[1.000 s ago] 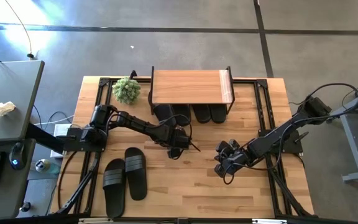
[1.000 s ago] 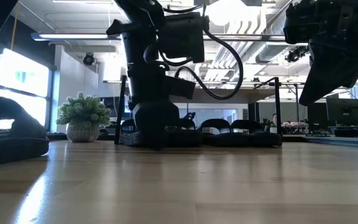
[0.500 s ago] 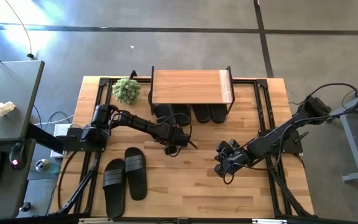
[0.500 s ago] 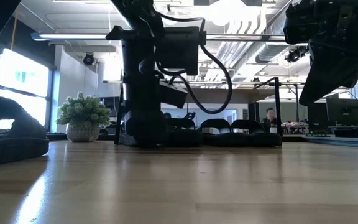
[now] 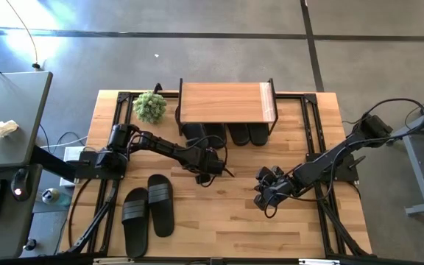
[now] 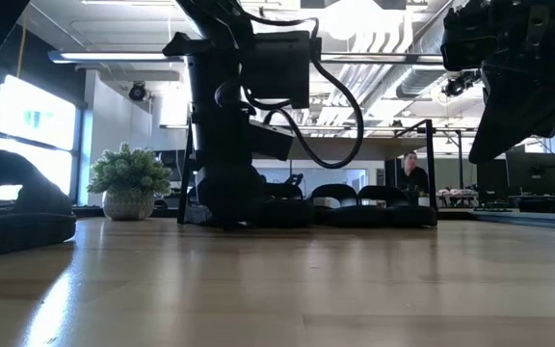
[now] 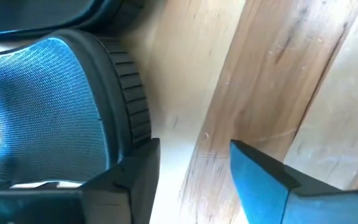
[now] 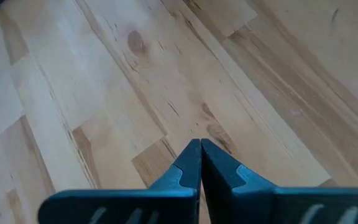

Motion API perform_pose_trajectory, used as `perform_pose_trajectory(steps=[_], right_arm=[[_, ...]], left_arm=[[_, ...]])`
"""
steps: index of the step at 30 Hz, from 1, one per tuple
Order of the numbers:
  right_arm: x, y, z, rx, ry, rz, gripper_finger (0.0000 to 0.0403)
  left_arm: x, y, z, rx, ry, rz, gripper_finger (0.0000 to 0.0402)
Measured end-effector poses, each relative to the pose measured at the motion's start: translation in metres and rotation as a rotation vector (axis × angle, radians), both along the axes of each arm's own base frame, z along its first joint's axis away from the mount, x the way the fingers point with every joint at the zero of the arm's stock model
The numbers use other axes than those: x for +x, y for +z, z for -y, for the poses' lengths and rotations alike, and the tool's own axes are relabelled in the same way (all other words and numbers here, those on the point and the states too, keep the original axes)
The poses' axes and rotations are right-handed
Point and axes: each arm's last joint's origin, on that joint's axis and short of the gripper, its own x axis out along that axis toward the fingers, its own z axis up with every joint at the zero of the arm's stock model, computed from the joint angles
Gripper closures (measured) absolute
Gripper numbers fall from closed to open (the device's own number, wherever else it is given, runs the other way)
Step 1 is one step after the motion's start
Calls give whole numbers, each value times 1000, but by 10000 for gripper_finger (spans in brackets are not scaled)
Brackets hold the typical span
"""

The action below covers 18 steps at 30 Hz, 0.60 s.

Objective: Pick and place slides into the shelf
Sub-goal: Adjust the black slippers under the shelf

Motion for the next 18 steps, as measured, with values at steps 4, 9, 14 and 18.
perform_pose_trajectory(steps=[4, 9, 14, 18], right_arm=[[0, 0, -1, 22, 10, -12, 402], [-1, -1, 0, 13, 9, -17, 402], [-1, -1, 3, -9, -6, -22, 402], [0, -1, 6, -17, -16, -30, 402]], left_arm=[[0, 0, 0, 3, 1, -2, 204], [1, 3, 6, -35, -12, -3, 208], [9, 18, 11, -63, -29, -12, 222], [15, 29, 6, 19, -40, 16, 229]])
